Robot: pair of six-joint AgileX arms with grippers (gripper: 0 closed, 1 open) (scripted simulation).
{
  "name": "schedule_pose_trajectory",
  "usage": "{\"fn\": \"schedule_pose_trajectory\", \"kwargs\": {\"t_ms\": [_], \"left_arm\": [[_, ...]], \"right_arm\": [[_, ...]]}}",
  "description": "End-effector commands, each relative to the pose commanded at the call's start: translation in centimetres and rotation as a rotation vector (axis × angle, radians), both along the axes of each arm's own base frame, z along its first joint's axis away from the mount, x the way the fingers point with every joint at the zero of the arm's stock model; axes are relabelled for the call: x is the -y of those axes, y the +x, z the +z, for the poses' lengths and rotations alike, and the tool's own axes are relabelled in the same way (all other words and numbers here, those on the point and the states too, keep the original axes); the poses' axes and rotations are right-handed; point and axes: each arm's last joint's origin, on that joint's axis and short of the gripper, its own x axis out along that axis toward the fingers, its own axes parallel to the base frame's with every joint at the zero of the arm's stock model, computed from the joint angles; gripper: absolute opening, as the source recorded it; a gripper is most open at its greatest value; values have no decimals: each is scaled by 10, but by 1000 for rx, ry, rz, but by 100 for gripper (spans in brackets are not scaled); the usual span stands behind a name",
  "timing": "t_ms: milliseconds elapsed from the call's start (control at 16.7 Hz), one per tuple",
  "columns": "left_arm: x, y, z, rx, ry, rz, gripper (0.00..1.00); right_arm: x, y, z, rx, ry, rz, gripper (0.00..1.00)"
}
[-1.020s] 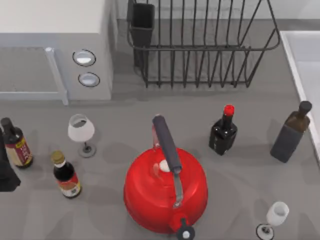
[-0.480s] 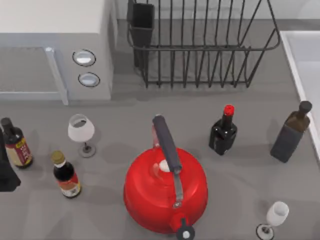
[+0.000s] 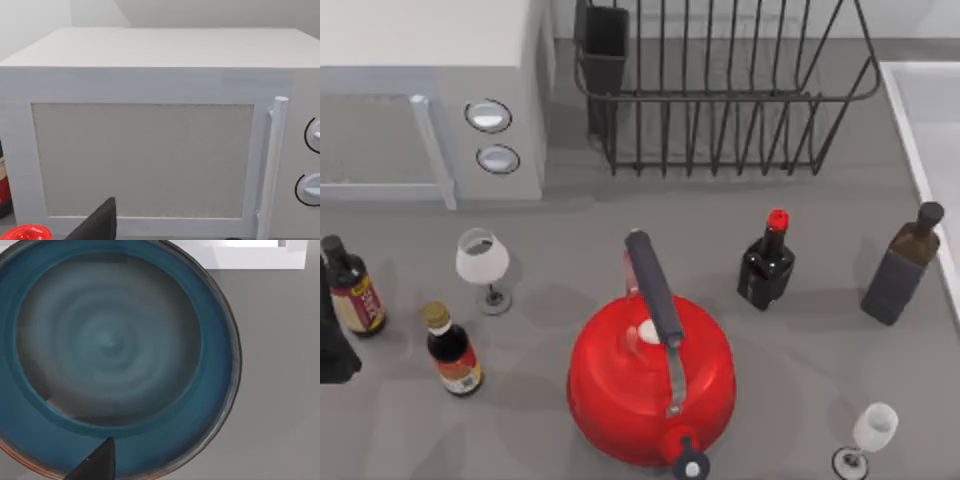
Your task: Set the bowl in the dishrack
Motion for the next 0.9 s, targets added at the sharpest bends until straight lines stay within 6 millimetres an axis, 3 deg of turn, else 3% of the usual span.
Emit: {"fn": "schedule_pose_trajectory", "kwargs": {"t_ms": [180, 600, 900], "left_arm": [[0, 0, 0, 0, 0, 0, 100], [0, 0, 0, 0, 0, 0, 100], [0, 0, 0, 0, 0, 0, 100]], "right_arm": [[15, 3, -5, -38, 41, -1, 100], [15, 4, -10, -40, 43, 1, 100], [19, 10, -62, -32, 36, -1, 100]]}}
